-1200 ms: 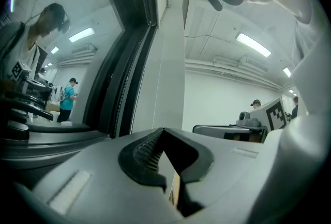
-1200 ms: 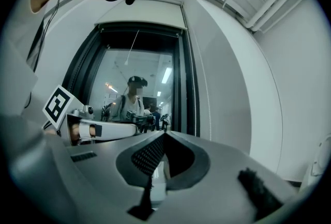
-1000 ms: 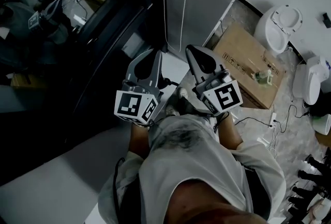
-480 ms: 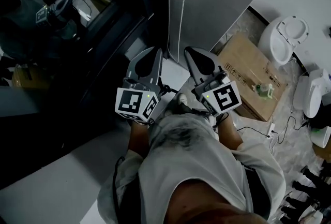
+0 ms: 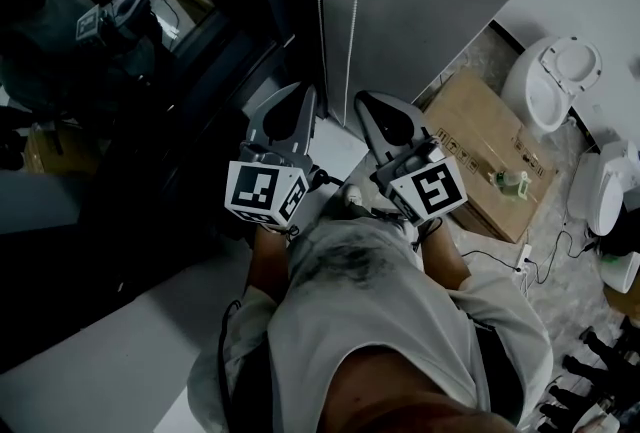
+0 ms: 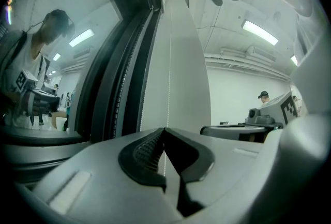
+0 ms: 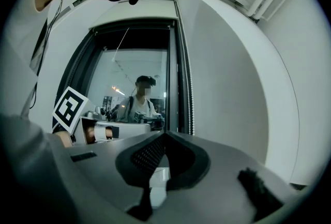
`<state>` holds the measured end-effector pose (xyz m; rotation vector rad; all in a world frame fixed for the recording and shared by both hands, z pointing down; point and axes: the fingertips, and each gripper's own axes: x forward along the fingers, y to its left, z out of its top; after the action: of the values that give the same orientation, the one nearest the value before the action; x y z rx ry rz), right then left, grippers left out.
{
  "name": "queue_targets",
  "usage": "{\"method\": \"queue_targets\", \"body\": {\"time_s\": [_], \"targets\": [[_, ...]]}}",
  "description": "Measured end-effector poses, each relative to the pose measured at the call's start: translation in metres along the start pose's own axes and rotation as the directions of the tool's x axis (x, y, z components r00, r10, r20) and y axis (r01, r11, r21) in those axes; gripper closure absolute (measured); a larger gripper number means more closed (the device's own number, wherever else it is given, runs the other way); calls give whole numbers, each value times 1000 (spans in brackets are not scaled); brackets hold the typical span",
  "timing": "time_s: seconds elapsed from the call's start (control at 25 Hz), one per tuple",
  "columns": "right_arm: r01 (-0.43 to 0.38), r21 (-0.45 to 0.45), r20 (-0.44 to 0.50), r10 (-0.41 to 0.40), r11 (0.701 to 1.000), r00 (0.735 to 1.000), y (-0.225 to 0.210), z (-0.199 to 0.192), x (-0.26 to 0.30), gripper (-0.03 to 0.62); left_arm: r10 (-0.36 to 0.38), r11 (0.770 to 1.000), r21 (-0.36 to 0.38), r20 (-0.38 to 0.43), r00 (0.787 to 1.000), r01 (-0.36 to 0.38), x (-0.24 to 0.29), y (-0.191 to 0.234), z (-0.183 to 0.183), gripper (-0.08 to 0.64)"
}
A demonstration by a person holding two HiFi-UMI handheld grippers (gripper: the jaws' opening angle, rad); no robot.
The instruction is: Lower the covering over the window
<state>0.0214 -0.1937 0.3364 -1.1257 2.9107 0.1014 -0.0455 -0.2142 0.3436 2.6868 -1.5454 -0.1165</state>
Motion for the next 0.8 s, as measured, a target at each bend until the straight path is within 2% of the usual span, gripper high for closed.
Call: {"method": "queue_targets", "body": {"time_s": [0.8], "targets": [[-6,22,-11,6,1000,1000,-23,-4,18,574,22,999,48,-6,1000,-21,71,27,-5,518]]}}
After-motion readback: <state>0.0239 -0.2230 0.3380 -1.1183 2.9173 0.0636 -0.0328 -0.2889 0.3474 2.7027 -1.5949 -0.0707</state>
